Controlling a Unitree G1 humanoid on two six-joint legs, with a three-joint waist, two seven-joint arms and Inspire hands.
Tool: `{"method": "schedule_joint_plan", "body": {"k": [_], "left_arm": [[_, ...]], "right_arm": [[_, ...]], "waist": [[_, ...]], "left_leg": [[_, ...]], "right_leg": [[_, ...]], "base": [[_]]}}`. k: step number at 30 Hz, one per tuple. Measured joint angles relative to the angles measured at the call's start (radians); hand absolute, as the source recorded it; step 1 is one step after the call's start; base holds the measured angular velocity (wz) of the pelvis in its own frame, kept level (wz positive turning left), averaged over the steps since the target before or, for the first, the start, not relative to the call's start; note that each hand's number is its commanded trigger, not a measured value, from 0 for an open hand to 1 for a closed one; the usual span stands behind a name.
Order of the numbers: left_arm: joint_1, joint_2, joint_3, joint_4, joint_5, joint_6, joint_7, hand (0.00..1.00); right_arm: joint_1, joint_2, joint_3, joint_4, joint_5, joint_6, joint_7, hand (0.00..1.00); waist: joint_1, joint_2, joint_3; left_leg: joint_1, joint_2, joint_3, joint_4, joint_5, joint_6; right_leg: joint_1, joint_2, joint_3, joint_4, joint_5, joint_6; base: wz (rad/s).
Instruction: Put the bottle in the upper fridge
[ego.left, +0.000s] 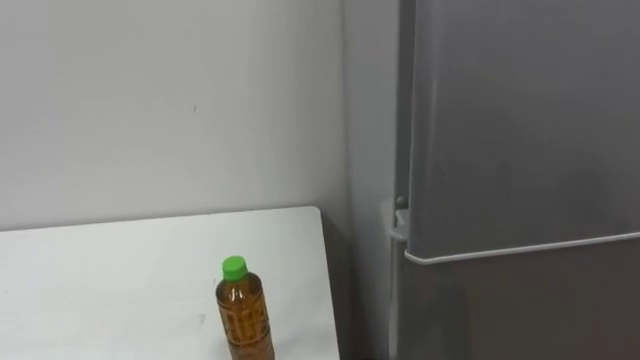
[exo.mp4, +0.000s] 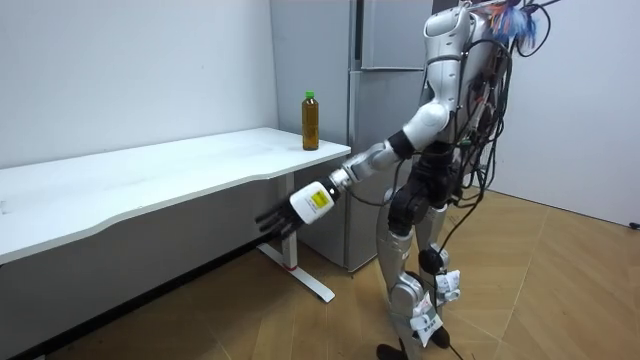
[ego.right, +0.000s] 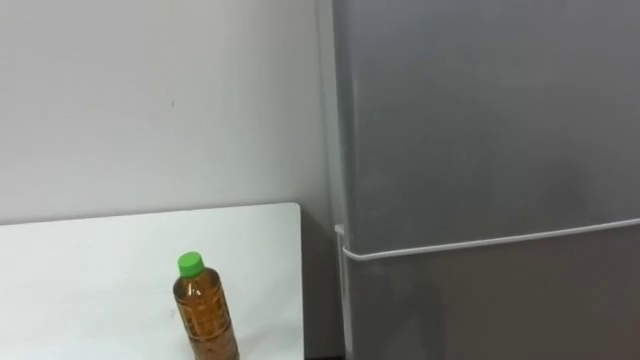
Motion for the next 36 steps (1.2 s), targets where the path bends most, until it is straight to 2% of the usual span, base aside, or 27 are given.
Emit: {"method": "schedule_joint_plan", "body": {"k": [4,6,12,14,17,24,29,32,34,36], "left_arm": [[0.0,0.001,0.012,-0.12,-0.013,-0.008,0.029,0.0],[0.0,0.001,0.034,-0.237,-0.011,-0.008,0.04,0.0],[-0.005,0.003,0.101,-0.417,0.008,-0.022,0.062,0.0],[-0.005,0.003,0.117,-0.479,0.011,-0.022,0.073,0.0],[-0.005,0.004,0.128,-0.595,0.028,-0.022,0.085,0.0],[-0.03,0.004,0.135,-0.789,0.055,-0.022,0.083,0.0],[-0.085,0.005,0.131,-0.861,0.081,-0.022,0.071,0.0],[-0.106,0.009,0.12,-0.893,0.083,-0.022,0.049,0.0],[-0.119,0.009,0.11,-0.908,0.087,-0.021,0.026,0.0],[-0.135,0.009,0.101,-0.936,0.087,-0.019,-0.016,0.0]], "right_arm": [[0.006,0.003,-0.003,-0.001,-0.001,-0.002,-0.005,0.0],[0.008,0.012,-0.011,-0.001,-0.011,-0.002,-0.005,0.0],[0.007,0.02,-0.034,0.005,-0.018,-0.003,-0.004,0.0],[0.008,0.023,-0.035,0.007,-0.018,-0.003,-0.006,0.0],[0.008,0.025,-0.035,0.012,-0.017,-0.002,-0.016,0.0],[0.006,0.038,-0.035,0.005,-0.031,-0.002,-0.043,0.0],[0.0,0.038,-0.034,0.005,-0.04,-0.003,-0.053,0.0],[-0.004,0.036,-0.034,0.005,-0.048,-0.003,-0.053,0.0],[-0.004,0.036,-0.035,0.005,-0.053,-0.003,-0.053,0.0],[-0.013,0.039,-0.035,0.007,-0.052,-0.002,-0.055,0.0]], "waist": [[0.001,0.0,-0.0055],[0.002,-0.008,-0.0016],[0.0,-0.02,0.0032],[0.0,-0.022,0.0013],[0.001,-0.026,0.0034],[-0.007,-0.019,0.0042],[-0.009,-0.008,0.0068],[-0.014,-0.004,0.0128],[-0.016,-0.003,0.013],[-0.032,-0.006,0.0118]], "left_leg": [[0.005,0.0,0.002,0.001,0.0,0.0],[0.009,0.0,0.002,0.0,0.0,0.0],[0.016,-0.001,0.004,-0.001,0.0,0.0],[0.012,-0.001,0.002,0.0,0.0,0.0],[0.006,-0.001,-0.001,0.0,0.0,0.0],[0.002,-0.001,-0.002,0.001,0.0,0.0],[0.003,-0.002,-0.001,0.002,0.0,0.0],[0.003,-0.002,-0.002,0.002,0.0,0.0],[0.002,-0.002,-0.003,0.002,0.0,0.0],[0.001,-0.002,-0.008,0.003,0.0,0.0]], "right_leg": [[0.004,-0.001,0.003,-0.001,0.0,0.0],[0.008,0.001,0.004,-0.004,0.0,0.0],[0.01,-0.003,0.005,-0.004,-0.005,0.001],[0.006,-0.003,0.003,-0.004,-0.005,0.001],[0.004,-0.002,0.001,-0.004,-0.005,0.002],[0.005,0.0,0.0,-0.004,-0.005,0.001],[0.008,0.004,0.001,-0.006,-0.005,0.001],[0.006,0.005,0.003,-0.006,-0.005,0.001],[0.006,0.004,0.001,-0.006,-0.005,0.001],[0.006,0.004,-0.004,-0.006,-0.005,0.001]], "base": [[-0.03],[0.0],[-0.03],[0.03],[0.03],[0.0],[0.0],[0.0],[0.02],[0.05]]}}
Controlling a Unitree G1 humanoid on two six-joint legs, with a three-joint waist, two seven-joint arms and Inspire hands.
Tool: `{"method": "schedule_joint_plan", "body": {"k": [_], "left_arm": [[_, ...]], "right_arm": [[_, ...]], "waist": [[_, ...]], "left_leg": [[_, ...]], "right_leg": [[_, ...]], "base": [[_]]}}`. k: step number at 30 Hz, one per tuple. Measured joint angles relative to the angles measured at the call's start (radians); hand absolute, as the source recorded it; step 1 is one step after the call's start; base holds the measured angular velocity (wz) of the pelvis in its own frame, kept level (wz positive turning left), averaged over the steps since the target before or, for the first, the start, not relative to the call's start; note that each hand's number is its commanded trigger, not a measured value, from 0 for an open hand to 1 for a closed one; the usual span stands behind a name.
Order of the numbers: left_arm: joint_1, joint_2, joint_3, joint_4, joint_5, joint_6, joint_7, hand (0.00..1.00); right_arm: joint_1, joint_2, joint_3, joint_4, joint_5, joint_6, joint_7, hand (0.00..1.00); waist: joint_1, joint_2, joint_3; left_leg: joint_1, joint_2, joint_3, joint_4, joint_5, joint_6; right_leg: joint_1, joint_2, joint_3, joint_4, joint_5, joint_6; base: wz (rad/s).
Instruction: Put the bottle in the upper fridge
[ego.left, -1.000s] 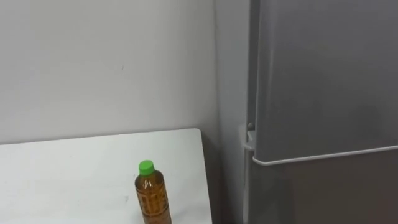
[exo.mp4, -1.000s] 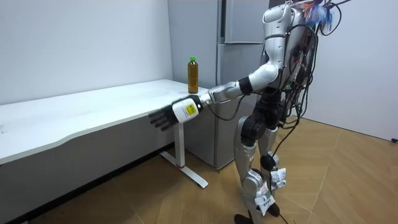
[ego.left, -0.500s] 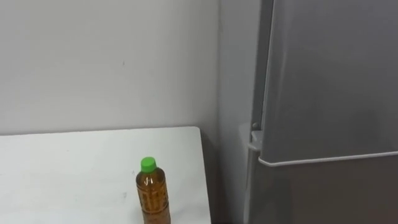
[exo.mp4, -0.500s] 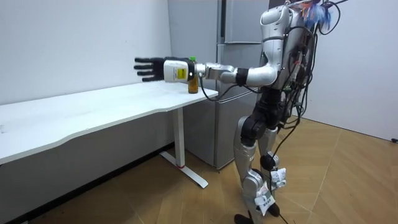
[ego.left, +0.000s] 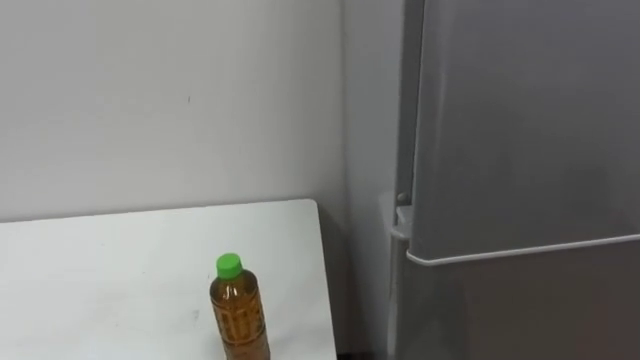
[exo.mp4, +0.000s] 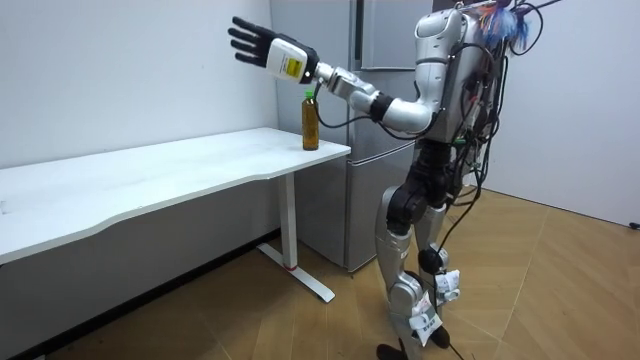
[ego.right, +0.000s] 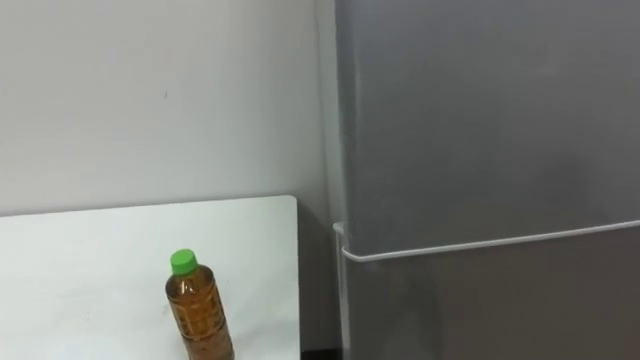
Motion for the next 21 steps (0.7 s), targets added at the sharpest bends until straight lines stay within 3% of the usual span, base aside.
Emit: {"method": "schedule_joint_plan", "body": {"k": [5,9,13,18,21], "left_arm": [[-0.072,0.0,-0.049,-0.032,-0.038,0.005,-0.09,0.0],[-0.118,0.0,-0.097,-0.032,-0.045,0.034,-0.199,0.0],[-0.128,0.003,-0.127,-0.032,-0.087,0.063,-0.306,0.0],[-0.129,0.004,-0.199,-0.032,-0.178,0.136,-0.474,0.0],[-0.129,0.003,-0.239,-0.032,-0.184,0.154,-0.512,0.0]], "right_arm": [[-0.016,0.001,0.003,-0.001,0.001,0.0,0.0,0.0],[-0.03,0.001,0.003,0.009,0.001,0.002,0.014,0.0],[-0.038,0.003,0.002,0.014,-0.002,0.01,0.014,0.0],[-0.043,0.004,0.012,0.017,0.0,0.024,0.034,0.0],[-0.049,0.004,0.028,0.016,0.0,0.03,0.034,0.0]], "waist": [[-0.019,-0.001,-0.0018],[-0.036,-0.001,-0.0026],[-0.058,-0.005,-0.0036],[-0.08,-0.013,-0.0046],[-0.089,-0.016,-0.0037]], "left_leg": [[0.0,0.0,0.0,0.001,0.0,0.0],[-0.004,0.0,0.0,0.003,0.0,0.0],[-0.004,0.0,0.003,0.003,0.0,0.0],[-0.001,0.001,0.01,0.0,0.0,0.0],[-0.001,0.001,0.012,-0.001,0.0,0.0]], "right_leg": [[0.001,0.001,0.001,0.001,0.0,0.0],[-0.003,0.0,0.001,0.001,0.0,0.0],[-0.004,0.001,0.003,0.002,0.0,0.0],[-0.002,0.0,0.004,0.001,0.0,0.0],[-0.004,0.0,0.007,0.001,0.0,0.0]], "base": [[0.0],[0.0],[-0.01],[0.0],[0.0]]}}
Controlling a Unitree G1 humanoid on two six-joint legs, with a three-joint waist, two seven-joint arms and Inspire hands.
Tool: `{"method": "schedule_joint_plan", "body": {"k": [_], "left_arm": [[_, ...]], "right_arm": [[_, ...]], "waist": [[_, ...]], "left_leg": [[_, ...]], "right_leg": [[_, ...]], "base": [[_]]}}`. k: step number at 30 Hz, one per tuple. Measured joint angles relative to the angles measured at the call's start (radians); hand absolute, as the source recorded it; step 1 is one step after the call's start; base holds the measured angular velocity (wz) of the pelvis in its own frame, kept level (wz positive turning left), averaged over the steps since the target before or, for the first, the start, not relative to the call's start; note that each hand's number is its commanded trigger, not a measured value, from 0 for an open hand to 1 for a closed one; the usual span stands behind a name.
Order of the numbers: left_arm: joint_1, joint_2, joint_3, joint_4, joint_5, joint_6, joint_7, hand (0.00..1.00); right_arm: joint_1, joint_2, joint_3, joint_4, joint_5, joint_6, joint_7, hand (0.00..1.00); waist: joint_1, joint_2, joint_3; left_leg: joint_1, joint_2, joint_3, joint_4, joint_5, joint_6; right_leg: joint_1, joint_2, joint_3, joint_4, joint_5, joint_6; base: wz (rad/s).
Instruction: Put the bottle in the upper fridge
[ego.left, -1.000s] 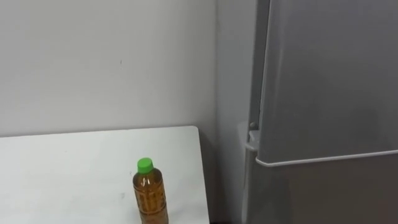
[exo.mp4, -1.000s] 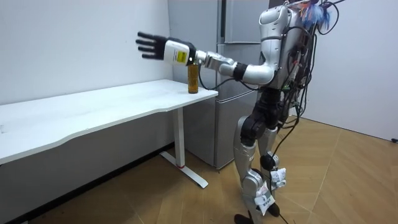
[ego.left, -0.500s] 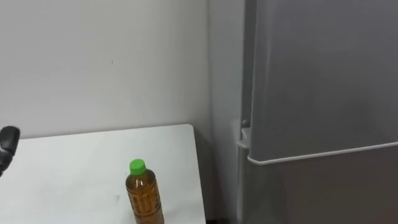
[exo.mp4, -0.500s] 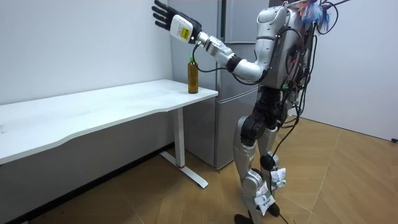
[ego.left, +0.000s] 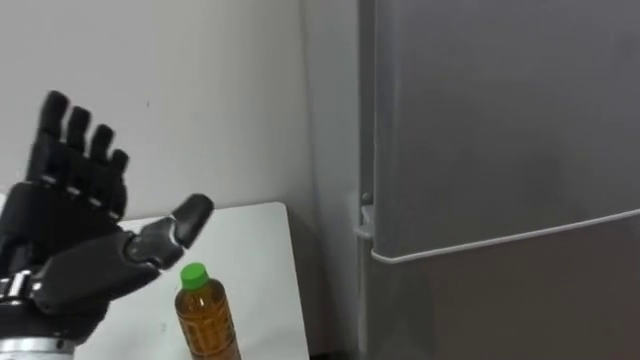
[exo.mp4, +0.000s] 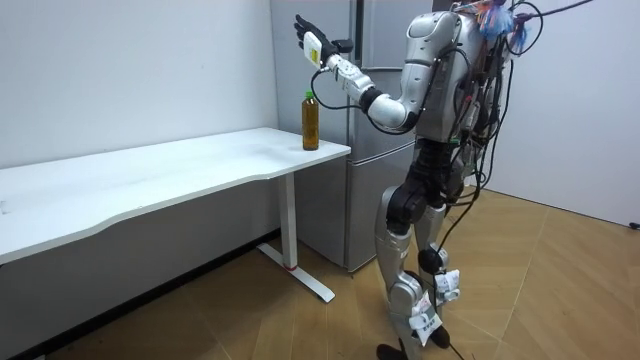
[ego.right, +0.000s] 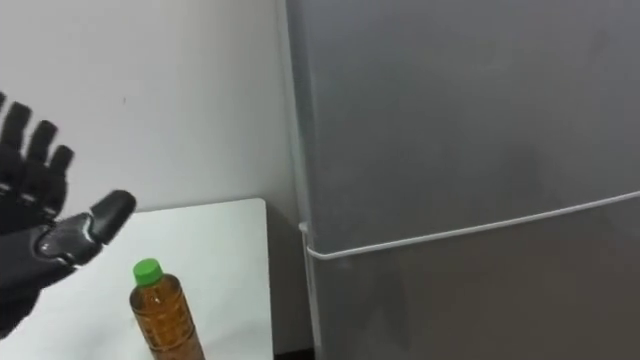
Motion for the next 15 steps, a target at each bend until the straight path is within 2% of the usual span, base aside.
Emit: {"method": "schedule_joint_plan", "body": {"k": [3,6,11,15], "left_arm": [[-0.001,0.0,-0.047,0.0,-0.002,0.017,-0.031,0.0],[-0.002,0.0,-0.083,0.0,-0.001,0.019,-0.055,0.0],[-0.001,0.0,-0.153,0.003,0.002,0.038,-0.099,0.0],[-0.002,0.0,-0.165,0.003,0.012,0.059,-0.135,0.0]], "right_arm": [[-0.003,-0.001,0.006,0.0,0.0,0.0,0.0,0.0],[-0.015,-0.001,0.012,0.001,-0.001,0.001,0.0,0.0],[-0.021,-0.004,0.02,0.01,0.0,0.001,0.0,0.0],[-0.046,-0.01,0.02,0.044,0.0,0.001,0.002,0.0]], "waist": [[-0.008,-0.003,0.001],[-0.024,-0.001,0.0],[-0.027,0.005,-0.0026],[-0.035,0.015,-0.0023]], "left_leg": [[-0.002,0.0,0.0,0.0,0.0,0.0],[-0.004,0.0,0.001,0.0,0.0,0.0],[-0.003,0.0,0.004,0.0,0.0,0.0],[0.001,0.001,0.013,0.001,0.0,0.0]], "right_leg": [[-0.001,-0.005,0.0,-0.001,0.0,0.0],[-0.003,-0.005,0.0,-0.001,0.0,0.0],[-0.003,0.002,0.003,-0.002,0.0,0.0],[-0.001,0.003,0.01,-0.002,0.0,-0.001]], "base": [[0.0],[0.01],[-0.02],[-0.06]]}}
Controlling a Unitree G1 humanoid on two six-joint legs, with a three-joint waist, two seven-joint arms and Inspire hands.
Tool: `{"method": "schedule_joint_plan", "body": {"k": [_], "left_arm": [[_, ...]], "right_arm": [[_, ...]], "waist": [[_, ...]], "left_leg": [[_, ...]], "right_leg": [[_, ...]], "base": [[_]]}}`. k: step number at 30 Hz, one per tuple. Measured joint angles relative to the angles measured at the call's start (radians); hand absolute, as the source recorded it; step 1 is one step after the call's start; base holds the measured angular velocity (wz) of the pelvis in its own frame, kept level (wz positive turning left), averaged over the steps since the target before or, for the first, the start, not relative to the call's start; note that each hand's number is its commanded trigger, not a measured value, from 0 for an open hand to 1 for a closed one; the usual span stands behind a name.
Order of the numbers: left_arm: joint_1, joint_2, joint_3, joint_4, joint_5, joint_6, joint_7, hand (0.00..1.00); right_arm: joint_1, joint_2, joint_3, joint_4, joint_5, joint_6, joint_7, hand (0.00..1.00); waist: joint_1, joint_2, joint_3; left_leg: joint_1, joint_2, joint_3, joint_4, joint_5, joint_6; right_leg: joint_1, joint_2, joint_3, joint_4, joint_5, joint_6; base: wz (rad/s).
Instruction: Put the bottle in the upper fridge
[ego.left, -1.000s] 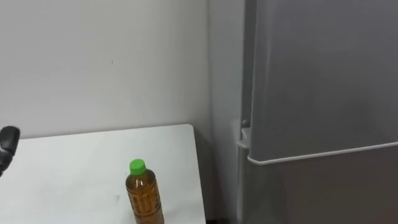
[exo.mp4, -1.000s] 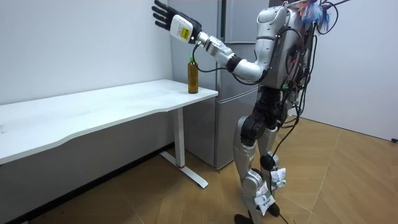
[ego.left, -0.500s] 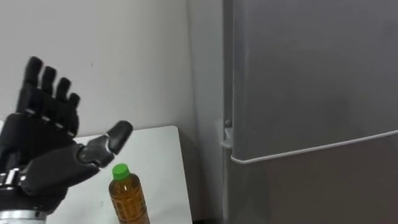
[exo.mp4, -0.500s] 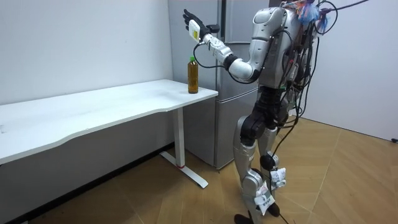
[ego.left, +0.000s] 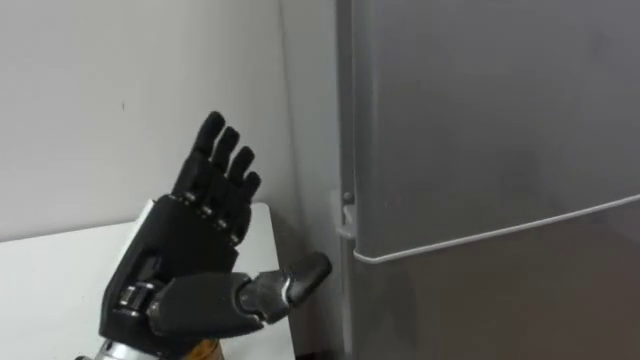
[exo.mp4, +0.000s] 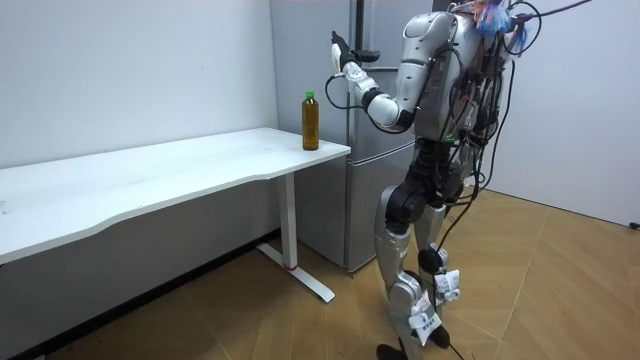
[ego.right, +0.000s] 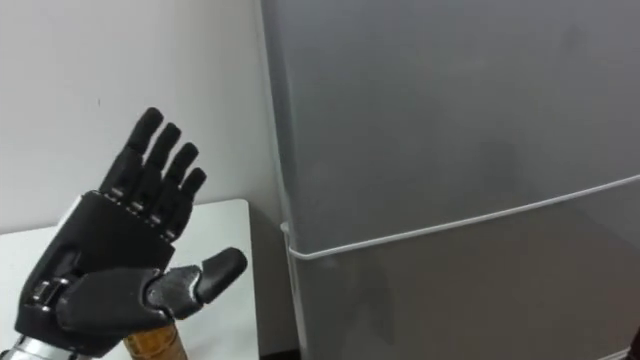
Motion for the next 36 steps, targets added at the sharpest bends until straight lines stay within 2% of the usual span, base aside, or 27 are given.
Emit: {"method": "schedule_joint_plan", "body": {"k": [4,6,10,16,20,23,27,33,35,36], "left_arm": [[-0.001,0.0,-0.002,0.0,0.016,0.013,-0.04,0.0],[-0.009,0.0,-0.004,0.0,0.034,0.03,-0.062,0.0],[-0.02,-0.001,-0.009,0.001,0.035,0.044,-0.09,0.0],[-0.02,0.0,-0.02,0.002,0.038,0.071,-0.12,0.0],[-0.047,0.012,-0.048,0.002,0.077,0.077,-0.134,0.0],[-0.057,0.015,-0.091,0.002,0.075,0.083,-0.136,0.0],[-0.061,0.017,-0.105,0.003,0.077,0.083,-0.137,0.0],[-0.062,0.017,-0.121,0.003,0.077,0.095,-0.136,0.0],[-0.062,0.017,-0.123,0.003,0.077,0.098,-0.136,0.27],[-0.062,0.017,-0.123,0.003,0.077,0.1,-0.136,0.38]], "right_arm": [[-0.015,-0.006,0.0,0.012,0.0,0.001,0.002,0.0],[-0.028,-0.017,-0.001,0.031,0.0,0.003,0.014,0.0],[-0.034,-0.028,0.0,0.033,-0.001,0.017,0.028,0.0],[-0.035,-0.03,0.0,0.033,-0.001,0.022,0.038,0.0],[-0.042,-0.029,0.009,0.033,0.0,0.031,0.04,0.0],[-0.053,-0.03,0.034,0.033,0.002,0.041,0.033,0.0],[-0.056,-0.03,0.049,0.031,0.002,0.043,0.026,0.0],[-0.055,-0.031,0.071,0.026,0.009,0.044,0.017,0.0],[-0.056,-0.033,0.078,0.025,0.009,0.044,0.016,0.0],[-0.056,-0.034,0.083,0.023,0.009,0.043,0.016,0.0]], "waist": [[-0.014,0.012,0.0056],[-0.016,0.02,0.0077],[-0.017,0.028,0.0059],[-0.016,0.026,0.0067],[-0.018,0.017,0.0119],[-0.019,0.01,0.0104],[-0.022,0.006,0.0071],[-0.026,0.004,0.0063],[-0.028,0.004,0.0062],[-0.029,0.005,0.006]], "left_leg": [[0.0,-0.001,0.0,0.0,0.0,0.0],[0.001,-0.001,0.001,0.0,0.0,0.0],[0.002,0.0,0.001,0.0,0.0,0.0],[0.003,0.0,0.003,0.0,0.0,0.0],[0.0,-0.001,0.007,-0.001,0.0,0.0],[-0.003,-0.001,0.007,-0.001,0.0,0.0],[-0.015,-0.001,0.008,-0.001,0.0,0.0],[-0.018,0.0,0.008,-0.001,0.0,0.0],[-0.018,0.0,0.008,-0.001,0.0,0.0],[-0.018,0.0,0.008,-0.001,0.0,0.0]], "right_leg": [[-0.001,0.0,0.002,0.0,0.0,0.0],[-0.001,0.0,0.003,0.0,0.0,0.0],[-0.001,0.0,0.006,0.0,0.0,0.0],[-0.002,0.0,0.011,0.0,0.0,0.0],[-0.006,0.0,0.009,0.0,0.0,0.0],[-0.008,0.0,0.008,0.0,0.0,0.0],[-0.017,-0.001,0.001,0.0,0.0,0.0],[-0.018,-0.001,-0.009,0.001,0.0,0.0],[-0.018,-0.002,-0.009,0.001,0.0,0.0],[-0.018,-0.002,-0.009,0.001,0.0,0.0]], "base": [[0.0],[0.0],[0.0],[0.0],[0.0],[0.0],[0.04],[0.02],[0.0],[0.0]]}}
